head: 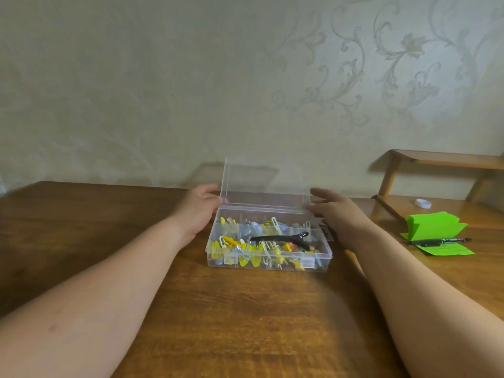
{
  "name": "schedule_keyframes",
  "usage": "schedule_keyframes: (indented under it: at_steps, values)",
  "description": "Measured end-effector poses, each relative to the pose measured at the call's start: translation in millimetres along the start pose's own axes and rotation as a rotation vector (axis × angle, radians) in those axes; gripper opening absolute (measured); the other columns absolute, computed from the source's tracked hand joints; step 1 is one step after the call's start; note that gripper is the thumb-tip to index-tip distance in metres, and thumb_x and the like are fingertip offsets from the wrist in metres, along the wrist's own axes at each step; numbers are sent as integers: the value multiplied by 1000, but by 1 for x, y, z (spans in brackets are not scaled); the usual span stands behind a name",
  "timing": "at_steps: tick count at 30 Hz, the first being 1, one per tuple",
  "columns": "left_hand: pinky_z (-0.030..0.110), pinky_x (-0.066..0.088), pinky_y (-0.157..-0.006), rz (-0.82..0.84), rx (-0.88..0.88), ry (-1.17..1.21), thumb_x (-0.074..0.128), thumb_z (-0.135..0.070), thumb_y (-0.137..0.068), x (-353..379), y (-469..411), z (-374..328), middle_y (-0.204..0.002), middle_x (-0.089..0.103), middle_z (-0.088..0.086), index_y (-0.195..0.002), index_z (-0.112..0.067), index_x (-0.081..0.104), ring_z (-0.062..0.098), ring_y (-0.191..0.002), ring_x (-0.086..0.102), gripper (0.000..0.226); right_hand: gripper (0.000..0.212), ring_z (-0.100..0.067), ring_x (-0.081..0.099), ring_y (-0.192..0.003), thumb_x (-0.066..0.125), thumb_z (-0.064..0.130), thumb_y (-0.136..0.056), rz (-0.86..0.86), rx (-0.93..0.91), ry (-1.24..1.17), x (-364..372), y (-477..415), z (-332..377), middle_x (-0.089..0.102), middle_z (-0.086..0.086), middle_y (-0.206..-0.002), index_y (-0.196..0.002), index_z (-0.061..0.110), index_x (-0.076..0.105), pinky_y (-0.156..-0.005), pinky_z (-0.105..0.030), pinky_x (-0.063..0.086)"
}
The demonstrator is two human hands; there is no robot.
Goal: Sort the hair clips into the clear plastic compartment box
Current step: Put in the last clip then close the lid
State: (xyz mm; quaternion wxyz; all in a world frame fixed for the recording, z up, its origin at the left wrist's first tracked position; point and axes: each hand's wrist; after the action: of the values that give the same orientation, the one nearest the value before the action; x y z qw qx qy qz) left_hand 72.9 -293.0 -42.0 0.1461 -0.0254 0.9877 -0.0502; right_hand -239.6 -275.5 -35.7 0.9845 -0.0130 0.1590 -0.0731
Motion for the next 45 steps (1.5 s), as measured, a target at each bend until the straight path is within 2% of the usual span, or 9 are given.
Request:
schedule_keyframes:
  at_steps: [4,10,13,19,29,33,36,40,45]
  values:
    - [36,49,-90,12,16,136,56,-18,-105,-5,10,-12,-117,80,0,-132,-23,71,25,-115,70,31,39,-29,70,-117,61,11,-102,66,13,-208,-5,6,8,77,-4,-122,-134,33,69,-107,-49,53]
    - [46,45,-109,51,-47,249,40,-60,-109,-19,33,-44,-128,73,1,-120,-23,72,20,-123,65,50,41,-21,58,-130,47,55,-106,47,-38,-229,-14,39,35,68,0,-137,-128,32,73,-113,-49,38]
    - [46,43,-111,75,-8,226,40,-60,-109,-24,58,-52,-124,70,-7,-111,-29,71,13,-120,62,44,48,-18,57,-127,42,64,-106,19,-46,-166,-20,71,39,67,1,-134,-121,29,73,-115,-48,38]
    - [35,40,-111,141,101,-93,59,-32,-109,-17,104,-19,-137,66,-11,-125,-30,72,12,-133,55,21,18,-9,68,-109,69,35,-101,15,-182,111,-14,117,7,75,8,-119,-117,30,77,-86,-26,51]
    - [28,43,-99,67,155,-117,54,-26,-111,-2,122,-6,-138,64,-9,-130,-36,69,10,-127,57,26,25,-12,64,-118,63,49,-99,-39,-228,276,-6,119,-5,65,7,-133,-122,41,72,-109,-44,52]
    - [22,40,-98,52,188,-163,52,-22,-112,-1,122,-8,-143,57,-7,-132,-31,70,5,-123,54,28,27,-15,55,-128,60,41,-104,-55,-228,338,-5,122,0,56,6,-136,-126,37,73,-111,-34,44]
    - [23,34,-111,-8,239,-262,50,-23,-113,0,121,-3,-149,45,-12,-130,-27,74,6,-133,47,30,31,-16,52,-126,54,41,-108,-119,-279,422,1,127,-2,53,15,-117,-130,34,74,-106,-33,43]
    - [32,44,-114,-7,327,-460,38,-35,-115,3,127,0,-146,52,-18,-142,-26,66,11,-136,54,40,50,-19,55,-115,39,64,-106,-173,-301,620,9,139,-4,50,6,-115,-142,39,63,-97,-36,49]
    - [41,49,-113,104,338,-757,41,-73,-102,-4,143,-5,-171,25,-24,-158,-42,43,15,-145,50,64,80,-22,54,-130,41,86,-91,-72,-324,899,4,150,-5,58,5,-140,-160,48,34,-106,-41,48]
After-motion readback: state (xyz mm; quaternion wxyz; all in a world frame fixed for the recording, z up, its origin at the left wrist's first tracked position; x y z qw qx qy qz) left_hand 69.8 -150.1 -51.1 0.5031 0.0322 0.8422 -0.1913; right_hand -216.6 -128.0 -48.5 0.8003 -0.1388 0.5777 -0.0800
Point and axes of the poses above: each hand's wrist, its own y-axis away from the middle knuckle, its own x-axis out of the palm, z = x × y
